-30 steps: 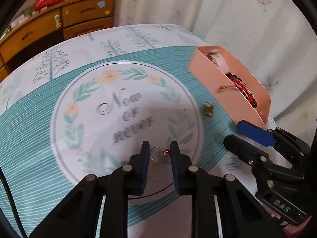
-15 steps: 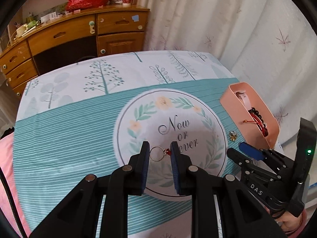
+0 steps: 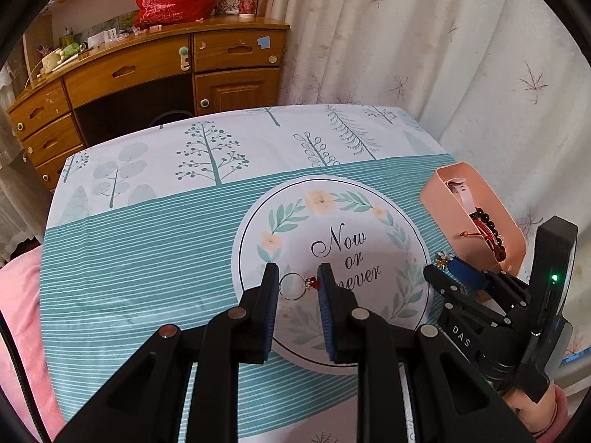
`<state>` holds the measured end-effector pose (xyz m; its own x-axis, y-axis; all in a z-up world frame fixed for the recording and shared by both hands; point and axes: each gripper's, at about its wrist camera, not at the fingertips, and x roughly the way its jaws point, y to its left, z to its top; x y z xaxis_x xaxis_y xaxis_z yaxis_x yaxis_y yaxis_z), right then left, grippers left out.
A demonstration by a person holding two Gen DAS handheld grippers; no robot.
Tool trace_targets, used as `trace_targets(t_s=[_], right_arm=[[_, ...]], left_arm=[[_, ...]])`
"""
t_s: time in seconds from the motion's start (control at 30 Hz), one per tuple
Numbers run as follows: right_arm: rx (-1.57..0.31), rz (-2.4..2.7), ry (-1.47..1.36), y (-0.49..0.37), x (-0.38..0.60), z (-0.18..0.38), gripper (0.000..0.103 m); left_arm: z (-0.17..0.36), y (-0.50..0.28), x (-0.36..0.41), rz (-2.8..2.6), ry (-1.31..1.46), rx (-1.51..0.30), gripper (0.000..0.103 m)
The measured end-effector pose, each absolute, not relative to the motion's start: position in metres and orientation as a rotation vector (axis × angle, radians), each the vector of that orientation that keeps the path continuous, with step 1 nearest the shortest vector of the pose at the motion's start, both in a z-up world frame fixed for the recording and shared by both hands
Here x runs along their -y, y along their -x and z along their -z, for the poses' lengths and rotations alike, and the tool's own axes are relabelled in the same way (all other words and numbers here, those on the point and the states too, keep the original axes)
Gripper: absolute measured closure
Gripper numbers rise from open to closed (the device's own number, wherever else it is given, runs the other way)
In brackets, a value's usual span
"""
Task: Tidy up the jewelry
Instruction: 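Grasp the small ring earring with the left tool while the right tool grasps the gold flower brooch, then carry the earring and brooch into the pink box and open both tools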
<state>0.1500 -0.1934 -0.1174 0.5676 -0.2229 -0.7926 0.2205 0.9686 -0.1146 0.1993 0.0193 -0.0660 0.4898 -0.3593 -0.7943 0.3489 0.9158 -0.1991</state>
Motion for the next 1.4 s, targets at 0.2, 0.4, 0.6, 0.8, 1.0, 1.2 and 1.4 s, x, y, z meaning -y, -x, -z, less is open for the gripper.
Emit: trace_targets(t_s=[0.2,0.4,0.6,0.8,1.0,1.2,1.4], right_arm=[[-0.922,0.284,-0.007,-0.154,0.2,0.117,0.086],[-0.917,0.287,0.014,-0.154,0.199,0.117,0.087],[-0.918,0.256,0.017,-0.152,0.197,0.117,0.087],[-0.906,0.156,0.026,-0.142,0.184,0.114,0.087],[-0.828,0.001,0.048,-0.114,0.169,0.084,0.087],[-0.744,-0.056,0.073,-0.086,0.176,0.044,0.087],[-0.683,-0.05,0.036,-0.067,0.208,0.014,0.087]], left_arm=[[0.06,-0.196,-0.021,0.436,0.012,-0.948,0.084],[0.057,-0.194,-0.022,0.434,0.016,-0.946,0.084],[0.056,-0.194,-0.021,0.436,0.013,-0.942,0.084],[0.054,-0.191,-0.017,0.427,-0.011,-0.942,0.084],[0.043,-0.179,-0.009,0.42,-0.036,-0.922,0.084],[0.025,-0.158,0.012,0.487,-0.02,-0.896,0.084],[0.007,-0.143,0.056,0.56,-0.07,-0.875,0.084]])
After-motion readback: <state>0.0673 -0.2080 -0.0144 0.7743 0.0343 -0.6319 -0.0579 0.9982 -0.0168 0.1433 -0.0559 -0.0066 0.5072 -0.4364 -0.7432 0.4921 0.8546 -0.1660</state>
